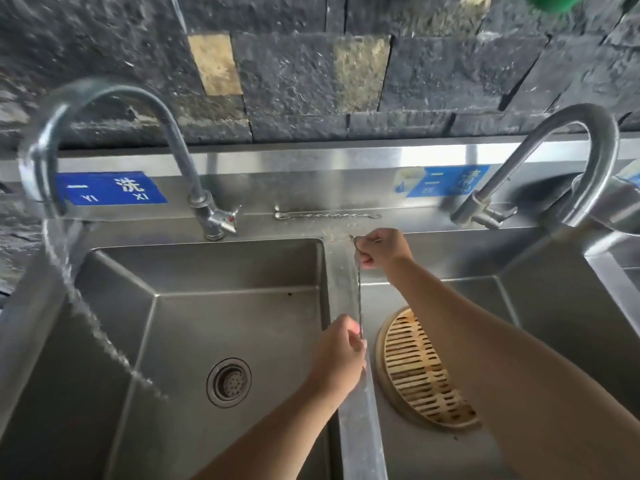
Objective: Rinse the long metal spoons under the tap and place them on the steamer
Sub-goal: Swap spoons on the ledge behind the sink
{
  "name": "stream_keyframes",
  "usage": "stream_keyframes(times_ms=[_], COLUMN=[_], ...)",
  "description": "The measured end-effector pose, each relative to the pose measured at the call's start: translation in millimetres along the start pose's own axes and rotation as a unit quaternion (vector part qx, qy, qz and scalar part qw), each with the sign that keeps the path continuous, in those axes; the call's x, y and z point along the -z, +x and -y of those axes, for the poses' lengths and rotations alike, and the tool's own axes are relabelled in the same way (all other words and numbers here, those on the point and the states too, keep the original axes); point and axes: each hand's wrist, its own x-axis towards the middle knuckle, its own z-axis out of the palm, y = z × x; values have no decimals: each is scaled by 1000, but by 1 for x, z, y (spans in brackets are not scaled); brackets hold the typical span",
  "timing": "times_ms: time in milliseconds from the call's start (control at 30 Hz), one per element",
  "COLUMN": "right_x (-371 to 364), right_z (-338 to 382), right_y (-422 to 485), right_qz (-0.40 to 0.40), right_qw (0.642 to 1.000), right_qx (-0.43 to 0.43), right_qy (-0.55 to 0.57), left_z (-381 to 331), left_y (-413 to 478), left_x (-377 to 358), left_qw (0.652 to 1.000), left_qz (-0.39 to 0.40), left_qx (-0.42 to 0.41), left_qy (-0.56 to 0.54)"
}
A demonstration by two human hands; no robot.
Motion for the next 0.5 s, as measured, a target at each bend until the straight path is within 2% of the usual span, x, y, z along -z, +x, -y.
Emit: stream_keyframes(times_ms=[133,333,500], right_x=[-9,-21,-24], right_z=[-13,-28,-30], right_y=[22,42,47], right_qz=[24,-3,-6], right_qw=[999,989,988], right_qx=[-15,17,20], right_qy=[-23,-146,-152], left_z=[1,-4,-2], left_y=[12,26,30], left_x=[-9,-17,-20], left_qw=[994,986,984], left_qz=[-48,-49,-53], left_qx=[-13,-9,-10], left_qy=[97,157,172])
